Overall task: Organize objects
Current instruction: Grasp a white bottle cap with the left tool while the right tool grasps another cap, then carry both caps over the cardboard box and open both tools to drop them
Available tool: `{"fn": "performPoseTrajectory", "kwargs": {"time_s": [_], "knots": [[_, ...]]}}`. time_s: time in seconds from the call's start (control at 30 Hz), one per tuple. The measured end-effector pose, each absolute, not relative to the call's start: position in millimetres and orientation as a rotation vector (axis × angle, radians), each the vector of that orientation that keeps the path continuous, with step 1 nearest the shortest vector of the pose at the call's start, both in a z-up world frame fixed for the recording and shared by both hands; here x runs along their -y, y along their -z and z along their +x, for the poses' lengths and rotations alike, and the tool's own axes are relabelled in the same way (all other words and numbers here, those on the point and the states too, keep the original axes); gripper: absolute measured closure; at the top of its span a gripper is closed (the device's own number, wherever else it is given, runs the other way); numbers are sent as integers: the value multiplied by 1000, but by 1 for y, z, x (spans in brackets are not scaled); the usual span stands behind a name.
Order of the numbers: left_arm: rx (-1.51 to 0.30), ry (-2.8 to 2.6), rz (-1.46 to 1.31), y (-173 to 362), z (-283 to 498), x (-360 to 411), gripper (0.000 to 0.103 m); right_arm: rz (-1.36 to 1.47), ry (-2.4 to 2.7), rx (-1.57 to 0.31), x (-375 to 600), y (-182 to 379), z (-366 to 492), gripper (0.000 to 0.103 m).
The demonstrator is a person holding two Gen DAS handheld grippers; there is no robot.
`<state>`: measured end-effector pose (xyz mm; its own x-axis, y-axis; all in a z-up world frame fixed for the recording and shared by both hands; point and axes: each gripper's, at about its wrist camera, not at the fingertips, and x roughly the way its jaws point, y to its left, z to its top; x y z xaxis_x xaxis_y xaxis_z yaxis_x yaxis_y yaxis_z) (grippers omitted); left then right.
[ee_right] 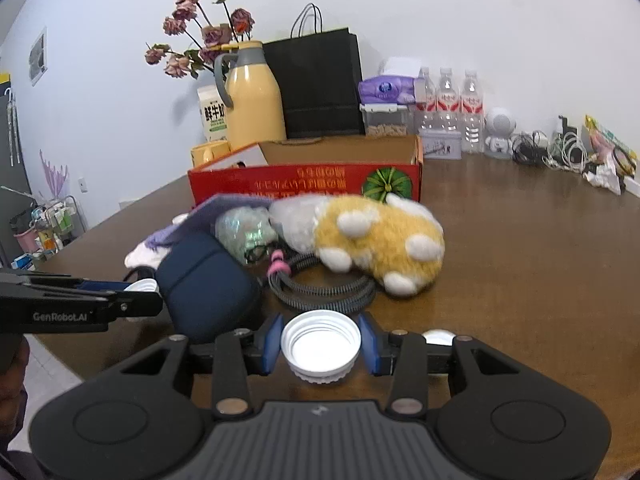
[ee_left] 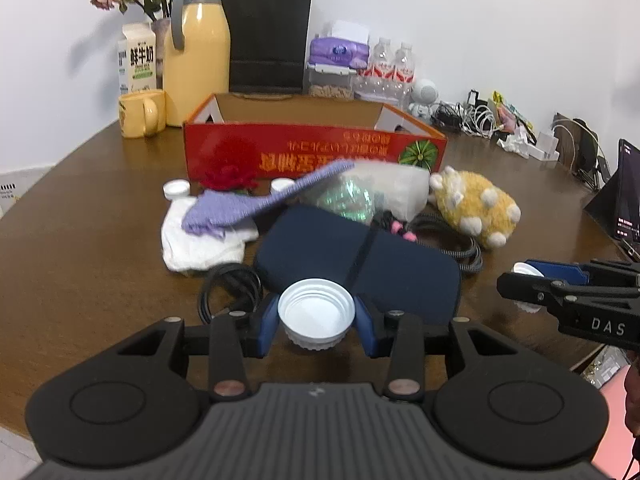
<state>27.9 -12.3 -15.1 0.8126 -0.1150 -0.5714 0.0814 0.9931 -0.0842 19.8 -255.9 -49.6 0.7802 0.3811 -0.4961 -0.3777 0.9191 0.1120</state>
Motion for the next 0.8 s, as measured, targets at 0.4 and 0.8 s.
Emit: {"fn": "performPoseTrajectory", "kwargs": {"time_s": [0.4,0.8], "knots": [[-430,110,-61,-48,76,10,62,-11,-438,-356,223,-10,75,64],[-360,50,-83,-89,176,8,62,-5,-371,-299,174,-49,183,64]]}}
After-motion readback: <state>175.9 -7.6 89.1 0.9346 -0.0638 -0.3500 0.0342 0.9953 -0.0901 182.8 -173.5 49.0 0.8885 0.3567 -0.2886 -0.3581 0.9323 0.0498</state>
